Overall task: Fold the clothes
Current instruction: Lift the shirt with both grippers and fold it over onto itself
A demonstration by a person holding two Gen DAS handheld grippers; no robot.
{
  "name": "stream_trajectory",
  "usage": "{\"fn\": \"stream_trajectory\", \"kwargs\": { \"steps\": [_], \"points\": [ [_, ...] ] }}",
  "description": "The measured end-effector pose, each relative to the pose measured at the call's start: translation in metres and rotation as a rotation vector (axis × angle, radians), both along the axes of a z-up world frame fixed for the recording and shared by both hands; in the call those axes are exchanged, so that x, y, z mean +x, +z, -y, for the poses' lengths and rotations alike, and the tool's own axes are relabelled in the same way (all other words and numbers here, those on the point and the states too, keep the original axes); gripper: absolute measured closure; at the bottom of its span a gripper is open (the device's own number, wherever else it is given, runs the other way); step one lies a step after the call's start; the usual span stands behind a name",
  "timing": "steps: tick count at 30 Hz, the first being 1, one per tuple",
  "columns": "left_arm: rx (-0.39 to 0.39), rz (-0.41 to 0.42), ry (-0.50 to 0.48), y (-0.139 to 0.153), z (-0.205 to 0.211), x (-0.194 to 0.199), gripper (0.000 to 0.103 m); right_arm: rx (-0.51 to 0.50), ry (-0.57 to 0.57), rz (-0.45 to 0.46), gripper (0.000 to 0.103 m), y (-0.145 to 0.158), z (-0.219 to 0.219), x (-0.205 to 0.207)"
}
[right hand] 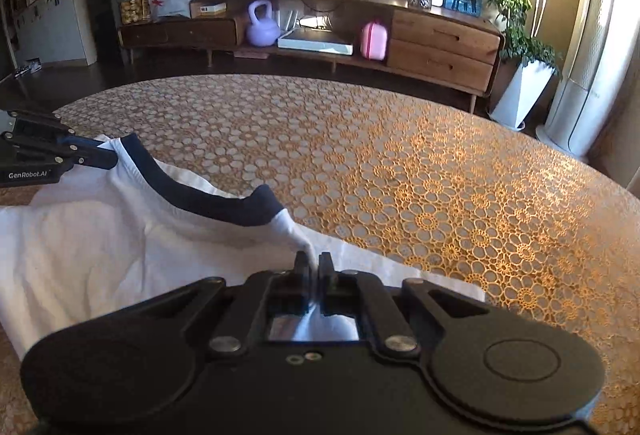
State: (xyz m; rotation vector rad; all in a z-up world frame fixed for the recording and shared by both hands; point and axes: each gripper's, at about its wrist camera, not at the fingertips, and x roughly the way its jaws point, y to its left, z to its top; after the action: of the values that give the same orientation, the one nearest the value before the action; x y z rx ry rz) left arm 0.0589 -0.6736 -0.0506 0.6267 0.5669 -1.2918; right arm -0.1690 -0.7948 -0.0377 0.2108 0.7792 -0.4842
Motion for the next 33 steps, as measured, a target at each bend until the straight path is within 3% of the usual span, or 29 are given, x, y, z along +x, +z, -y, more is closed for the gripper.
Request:
{"fn": "stream_trajectory", "kwargs": {
  "steps": [5, 8, 11, 16, 21, 25, 27, 29, 32, 33],
  "points": [
    [0.012, 0.002, -0.018, -0.009, 0.009, 0.004, 0.1, 0.04, -0.012, -0.002, 0.0, -0.012, 0.013, 0.0],
    [-0.015, 0.017, -0.025, -0.005, 0.011, 0.004, 0.1, 0.095, -0.045, 0.046, 0.0, -0.011, 0.022, -0.005],
    [-0.022, 0.014, 0.017, -0.005, 0.013, 0.009, 0.1, 0.165, -0.08, 0.085, 0.0, -0.01, 0.034, -0.013],
    [0.01, 0.036, 0.054, -0.013, 0.014, 0.013, 0.099, 0.17, -0.175, 0.125, 0.0, -0.011, 0.054, -0.027],
    [-0.033, 0.032, 0.133, -0.002, 0.006, 0.019, 0.098, 0.131, -0.239, 0.22, 0.0, 0.012, 0.058, -0.056],
    [-0.093, 0.019, 0.192, 0.017, -0.009, 0.023, 0.098, -0.018, -0.316, 0.23, 0.0, 0.031, 0.058, -0.08],
    [-0.118, 0.012, 0.167, 0.026, -0.021, 0.017, 0.098, -0.048, -0.29, 0.218, 0.0, 0.034, 0.055, -0.086],
    [-0.122, -0.007, 0.108, 0.032, -0.033, 0.004, 0.098, -0.028, -0.173, 0.197, 0.0, 0.03, 0.047, -0.085],
    [-0.11, -0.043, 0.031, 0.028, -0.047, -0.019, 0.098, -0.064, 0.011, 0.107, 0.0, 0.02, 0.019, -0.069],
    [-0.105, -0.043, 0.019, 0.024, -0.052, -0.025, 0.098, -0.108, 0.012, 0.053, 0.0, 0.015, 0.012, -0.061]
  ]
}}
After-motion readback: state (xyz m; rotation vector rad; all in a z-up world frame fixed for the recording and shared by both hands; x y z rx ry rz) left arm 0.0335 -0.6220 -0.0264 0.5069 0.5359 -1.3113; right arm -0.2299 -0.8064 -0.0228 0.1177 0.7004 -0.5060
